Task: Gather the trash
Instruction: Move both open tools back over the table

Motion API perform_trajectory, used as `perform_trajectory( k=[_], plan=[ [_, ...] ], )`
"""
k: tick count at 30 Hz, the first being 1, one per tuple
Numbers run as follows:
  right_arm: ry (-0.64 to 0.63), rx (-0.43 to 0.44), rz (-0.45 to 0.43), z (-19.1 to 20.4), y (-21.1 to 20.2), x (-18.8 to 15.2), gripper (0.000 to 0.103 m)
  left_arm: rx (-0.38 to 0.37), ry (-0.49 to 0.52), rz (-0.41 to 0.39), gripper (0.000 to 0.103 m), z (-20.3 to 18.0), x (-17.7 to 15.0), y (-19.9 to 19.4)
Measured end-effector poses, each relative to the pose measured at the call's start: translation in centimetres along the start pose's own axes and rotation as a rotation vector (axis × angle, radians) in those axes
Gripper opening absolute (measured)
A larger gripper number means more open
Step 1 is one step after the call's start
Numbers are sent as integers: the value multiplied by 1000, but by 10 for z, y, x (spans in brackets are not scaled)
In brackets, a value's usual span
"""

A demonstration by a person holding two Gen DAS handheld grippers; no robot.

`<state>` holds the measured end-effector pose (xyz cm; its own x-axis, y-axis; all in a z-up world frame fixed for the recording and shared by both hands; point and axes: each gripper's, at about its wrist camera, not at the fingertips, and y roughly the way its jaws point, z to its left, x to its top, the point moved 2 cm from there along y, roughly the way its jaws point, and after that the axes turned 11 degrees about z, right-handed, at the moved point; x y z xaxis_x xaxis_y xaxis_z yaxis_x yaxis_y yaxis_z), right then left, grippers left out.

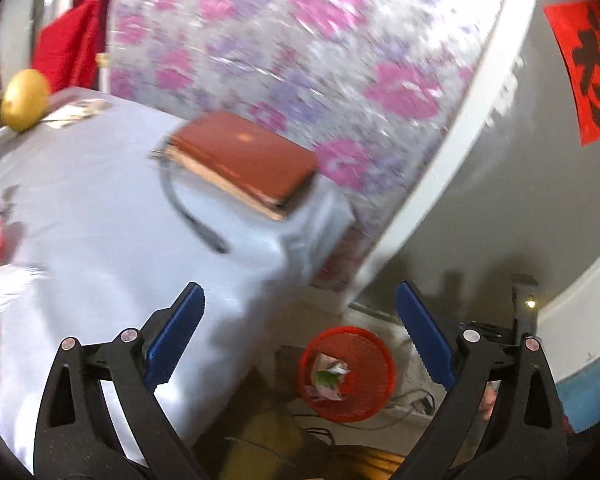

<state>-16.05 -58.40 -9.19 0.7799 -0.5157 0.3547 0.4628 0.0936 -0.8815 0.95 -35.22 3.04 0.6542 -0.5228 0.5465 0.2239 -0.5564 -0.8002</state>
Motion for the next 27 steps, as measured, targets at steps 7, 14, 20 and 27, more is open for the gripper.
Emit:
perform_trajectory(
  k=[7, 14, 20, 27],
  plan=[
    [-104, 21, -62, 55, -26, 15, 55, 75, -119, -99, 94, 65, -17, -62],
    [-219, 64, -100, 122, -42, 26, 59, 213, -250, -177, 96, 147, -58, -131],
    [-316, 123, -89, 190, -38, 34, 61, 275, -380, -204, 96, 214, -100, -173],
    [-432, 218, -66, 276, -25, 35, 67, 332, -487, -198, 96, 272, -135, -197]
  ],
)
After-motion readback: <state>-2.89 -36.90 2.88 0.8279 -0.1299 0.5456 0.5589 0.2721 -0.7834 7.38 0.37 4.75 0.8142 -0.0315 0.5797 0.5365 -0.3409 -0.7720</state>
